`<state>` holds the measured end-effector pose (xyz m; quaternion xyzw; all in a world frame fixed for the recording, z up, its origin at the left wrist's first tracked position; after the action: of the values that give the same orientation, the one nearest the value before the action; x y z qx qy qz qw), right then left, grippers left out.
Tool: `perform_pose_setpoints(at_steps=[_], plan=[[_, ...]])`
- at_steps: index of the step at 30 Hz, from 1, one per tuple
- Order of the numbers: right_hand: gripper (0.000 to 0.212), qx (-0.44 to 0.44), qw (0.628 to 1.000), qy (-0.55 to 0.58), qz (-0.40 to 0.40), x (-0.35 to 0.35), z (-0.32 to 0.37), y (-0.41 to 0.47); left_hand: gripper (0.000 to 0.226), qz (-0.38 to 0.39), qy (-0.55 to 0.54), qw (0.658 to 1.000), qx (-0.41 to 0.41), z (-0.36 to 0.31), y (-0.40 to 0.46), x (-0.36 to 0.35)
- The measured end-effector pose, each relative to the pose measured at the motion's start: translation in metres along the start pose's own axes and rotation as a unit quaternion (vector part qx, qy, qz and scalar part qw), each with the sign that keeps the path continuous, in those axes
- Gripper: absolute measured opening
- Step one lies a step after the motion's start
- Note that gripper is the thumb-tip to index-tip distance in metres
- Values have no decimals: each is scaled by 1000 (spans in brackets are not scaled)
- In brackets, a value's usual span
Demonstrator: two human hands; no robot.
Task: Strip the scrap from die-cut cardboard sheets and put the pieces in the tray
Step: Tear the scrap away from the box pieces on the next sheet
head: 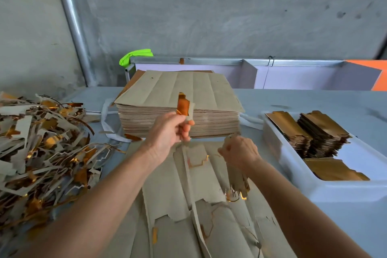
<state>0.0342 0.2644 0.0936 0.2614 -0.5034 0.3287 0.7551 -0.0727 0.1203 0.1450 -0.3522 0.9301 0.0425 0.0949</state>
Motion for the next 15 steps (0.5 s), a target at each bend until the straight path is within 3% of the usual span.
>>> perform_pose_setpoints(at_steps=[5, 9, 12, 15], plan=[[32, 8, 986, 162, 24, 6, -7, -2, 25, 43, -101, 993, -48, -32, 4, 4], [28, 51, 905, 415, 72, 3, 17, -14, 28, 32, -57, 995, -72, -37, 10, 2], [44, 117, 882, 445, 104, 11, 27, -24, 26, 12, -44, 996, -71, -32, 14, 4], [23, 143, 883, 432, 116, 12, 30, -30, 26, 4, -36, 997, -73, -28, 16, 5]])
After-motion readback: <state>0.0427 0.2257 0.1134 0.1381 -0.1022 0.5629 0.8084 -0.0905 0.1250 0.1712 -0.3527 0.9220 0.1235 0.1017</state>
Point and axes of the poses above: each hand's wrist, its own y-axis towards the middle knuckle, its own x-axis out of the back of the hand, z = x × y, the point moved 6 cm from there along y, towards the middle knuckle, and after that the axes turned 7 degrees about x, right-handed, at the moved point
